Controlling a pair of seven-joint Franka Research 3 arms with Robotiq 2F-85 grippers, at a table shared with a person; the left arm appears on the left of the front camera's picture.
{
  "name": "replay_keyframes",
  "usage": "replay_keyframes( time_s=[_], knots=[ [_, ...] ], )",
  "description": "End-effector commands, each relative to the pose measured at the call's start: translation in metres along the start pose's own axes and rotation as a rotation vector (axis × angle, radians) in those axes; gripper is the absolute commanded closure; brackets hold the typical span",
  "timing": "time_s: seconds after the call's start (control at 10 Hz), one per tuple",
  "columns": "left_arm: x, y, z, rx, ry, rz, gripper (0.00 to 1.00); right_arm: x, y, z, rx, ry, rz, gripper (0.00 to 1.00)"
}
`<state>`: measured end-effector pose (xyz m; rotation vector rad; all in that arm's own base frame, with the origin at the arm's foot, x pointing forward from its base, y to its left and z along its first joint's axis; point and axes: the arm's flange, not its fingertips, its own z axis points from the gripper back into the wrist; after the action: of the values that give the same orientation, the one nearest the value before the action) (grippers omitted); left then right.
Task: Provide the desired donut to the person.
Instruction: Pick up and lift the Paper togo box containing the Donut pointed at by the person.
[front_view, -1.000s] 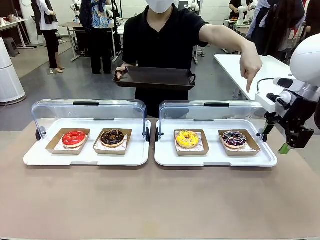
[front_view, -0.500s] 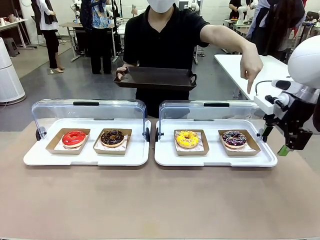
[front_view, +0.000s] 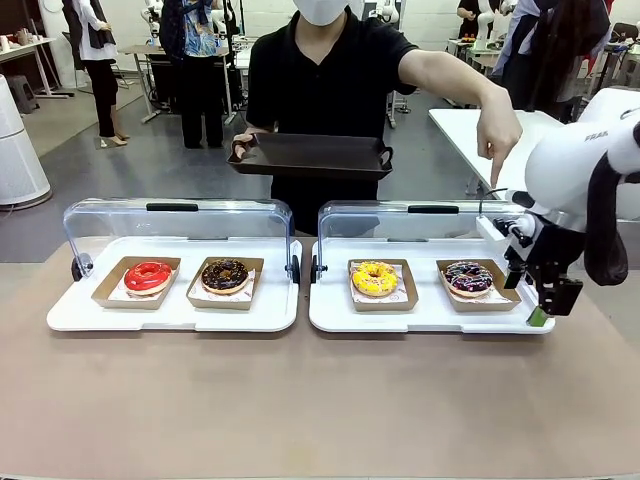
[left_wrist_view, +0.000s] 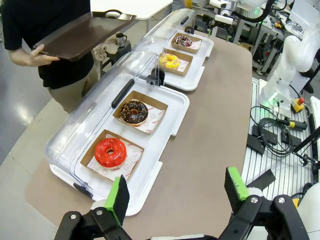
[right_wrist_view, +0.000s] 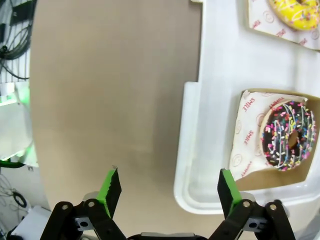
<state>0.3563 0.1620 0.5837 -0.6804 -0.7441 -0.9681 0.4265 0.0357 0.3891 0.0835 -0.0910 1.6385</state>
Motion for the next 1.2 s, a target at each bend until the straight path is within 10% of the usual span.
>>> replay_keyframes(
  time_s=[0.0, 1.1],
  knots=[
    [0.000, 0.000, 0.002, -0.004, -0.015, -0.007, 0.00, -0.003, -0.015, -0.011, -0.021, 0.021, 0.016, 0.00],
    [0.000, 0.000, 0.002, -0.004, -0.015, -0.007, 0.00, -0.008, -0.032, -0.035, -0.061, 0.036, -0.008, 0.00]
  ],
)
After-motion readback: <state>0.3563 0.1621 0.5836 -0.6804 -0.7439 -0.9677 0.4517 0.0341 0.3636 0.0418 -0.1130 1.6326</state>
